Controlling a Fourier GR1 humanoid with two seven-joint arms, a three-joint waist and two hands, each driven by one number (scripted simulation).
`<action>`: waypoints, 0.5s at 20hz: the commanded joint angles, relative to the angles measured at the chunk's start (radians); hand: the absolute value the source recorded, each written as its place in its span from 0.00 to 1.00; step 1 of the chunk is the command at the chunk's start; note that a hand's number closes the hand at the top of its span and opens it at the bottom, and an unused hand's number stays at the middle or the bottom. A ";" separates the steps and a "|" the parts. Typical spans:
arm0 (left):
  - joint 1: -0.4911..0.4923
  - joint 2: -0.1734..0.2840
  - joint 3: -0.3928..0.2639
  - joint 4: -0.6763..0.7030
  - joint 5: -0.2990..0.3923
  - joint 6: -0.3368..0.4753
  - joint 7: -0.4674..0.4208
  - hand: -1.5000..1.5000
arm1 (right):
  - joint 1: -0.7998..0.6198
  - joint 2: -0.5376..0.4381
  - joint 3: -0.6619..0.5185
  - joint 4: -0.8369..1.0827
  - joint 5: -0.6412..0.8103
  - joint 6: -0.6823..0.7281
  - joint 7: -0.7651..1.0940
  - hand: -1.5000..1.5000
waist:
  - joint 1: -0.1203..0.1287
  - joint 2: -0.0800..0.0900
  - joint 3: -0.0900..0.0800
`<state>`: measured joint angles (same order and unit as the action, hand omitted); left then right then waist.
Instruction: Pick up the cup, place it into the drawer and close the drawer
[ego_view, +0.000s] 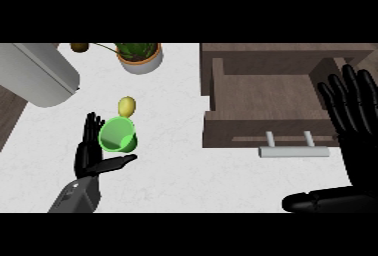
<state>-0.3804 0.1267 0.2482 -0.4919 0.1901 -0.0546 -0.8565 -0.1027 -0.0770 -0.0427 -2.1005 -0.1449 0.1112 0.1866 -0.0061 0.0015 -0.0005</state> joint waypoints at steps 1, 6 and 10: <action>-0.075 0.003 0.025 0.123 0.015 -0.033 -0.057 0.00 | 0.001 -0.018 -0.022 -0.010 -0.027 0.022 -0.001 0.00 | -0.004 0.001 0.000; -0.049 -0.030 0.013 0.105 0.027 -0.037 -0.066 0.00 | 0.038 0.017 0.032 -0.029 0.013 0.003 -0.004 0.00 | 0.000 -0.001 0.000; -0.115 -0.008 0.036 0.229 0.036 -0.151 -0.100 0.00 | 0.012 0.021 0.043 0.015 0.040 -0.002 -0.023 0.00 | -0.009 0.004 -0.001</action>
<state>-0.4609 0.1318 0.2772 -0.3383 0.2220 -0.1536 -0.9184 -0.0868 -0.0598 -0.0117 -2.0924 -0.1243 0.1146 0.1648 -0.0100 0.0030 -0.0010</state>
